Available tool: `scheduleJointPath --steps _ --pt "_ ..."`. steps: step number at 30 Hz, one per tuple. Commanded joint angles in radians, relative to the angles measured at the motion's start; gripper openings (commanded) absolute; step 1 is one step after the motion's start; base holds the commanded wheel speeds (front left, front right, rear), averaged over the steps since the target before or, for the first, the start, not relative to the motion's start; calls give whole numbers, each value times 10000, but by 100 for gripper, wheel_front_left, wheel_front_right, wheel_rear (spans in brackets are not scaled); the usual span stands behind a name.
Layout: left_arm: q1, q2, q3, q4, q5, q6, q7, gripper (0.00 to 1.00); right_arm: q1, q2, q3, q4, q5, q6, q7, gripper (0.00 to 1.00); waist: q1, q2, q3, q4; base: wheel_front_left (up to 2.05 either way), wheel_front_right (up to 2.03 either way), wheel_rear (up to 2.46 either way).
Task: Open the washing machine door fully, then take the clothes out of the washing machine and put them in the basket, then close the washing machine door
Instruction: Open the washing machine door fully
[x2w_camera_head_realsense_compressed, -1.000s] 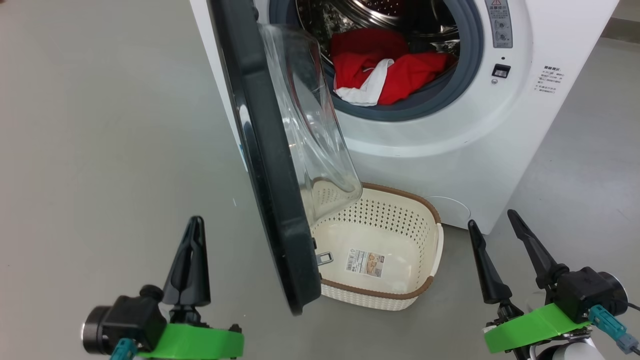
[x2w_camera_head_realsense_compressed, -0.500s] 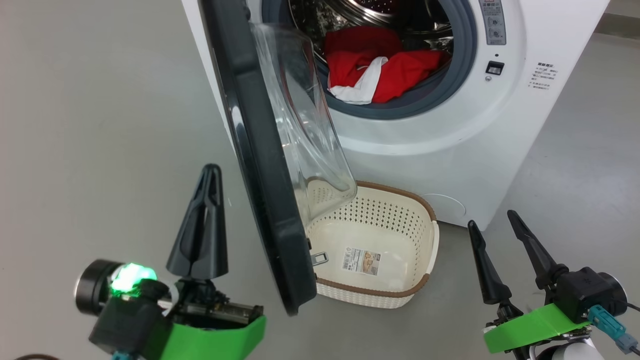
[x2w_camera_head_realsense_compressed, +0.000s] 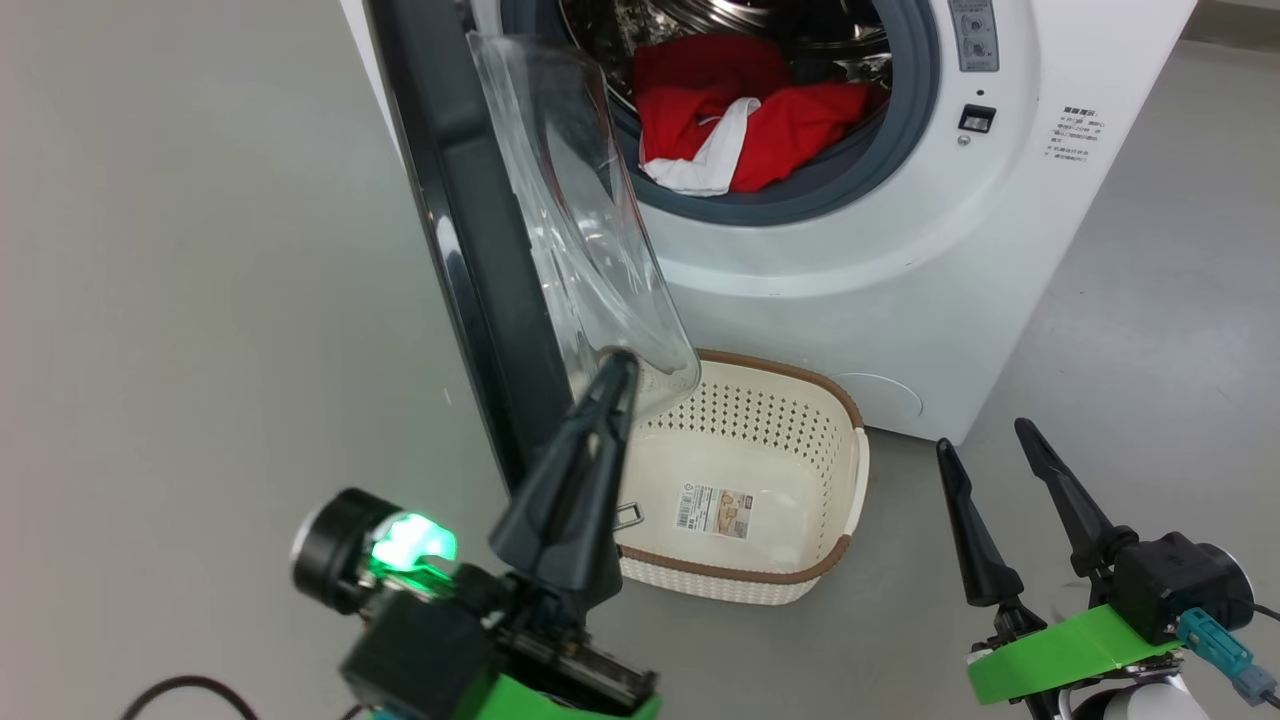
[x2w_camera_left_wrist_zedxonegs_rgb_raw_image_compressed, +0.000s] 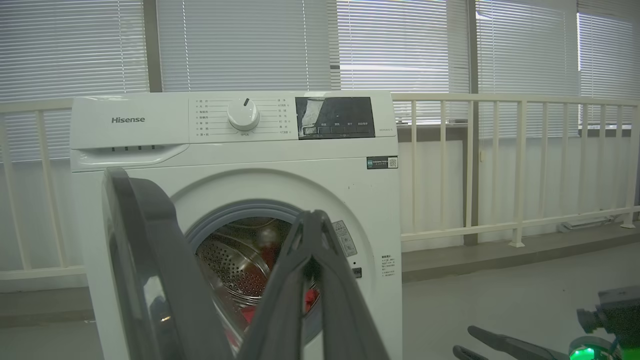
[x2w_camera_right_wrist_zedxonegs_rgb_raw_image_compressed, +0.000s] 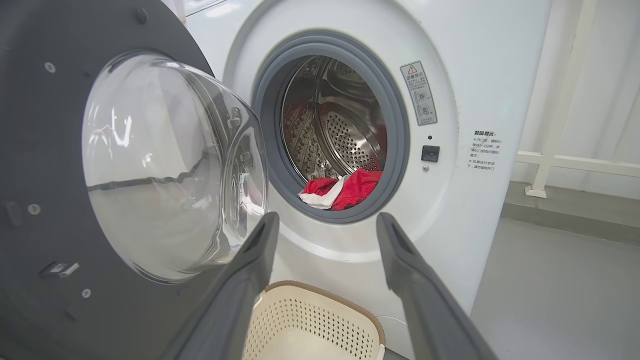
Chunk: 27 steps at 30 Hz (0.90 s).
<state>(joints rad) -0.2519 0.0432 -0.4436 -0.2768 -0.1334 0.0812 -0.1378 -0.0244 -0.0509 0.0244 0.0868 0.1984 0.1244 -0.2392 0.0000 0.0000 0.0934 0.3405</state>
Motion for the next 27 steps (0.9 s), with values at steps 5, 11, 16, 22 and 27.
scheduleJointPath --steps 5,11,16,22,27 --pt "-295 71 -185 139 -137 -28 302 0 -454 7 322 -177 174 63 -147 100 0 0 56 -82 0 0 0" --pt "-197 71 -522 1020 -309 6 738 0 -471 7 321 -162 193 63 -153 100 0 0 103 -137 0 0 0" --pt "-182 83 -535 1666 -331 114 806 0 -463 7 336 -167 202 63 -153 100 0 0 113 -144 0 0 0" --pt "-119 216 -270 2322 -382 358 871 0 -420 7 374 -195 243 63 -115 100 0 0 107 -103 0 0 0" --pt "-67 285 -63 2696 -578 417 713 0 -409 7 435 -202 301 63 -76 100 0 0 93 -71 0 0 0"
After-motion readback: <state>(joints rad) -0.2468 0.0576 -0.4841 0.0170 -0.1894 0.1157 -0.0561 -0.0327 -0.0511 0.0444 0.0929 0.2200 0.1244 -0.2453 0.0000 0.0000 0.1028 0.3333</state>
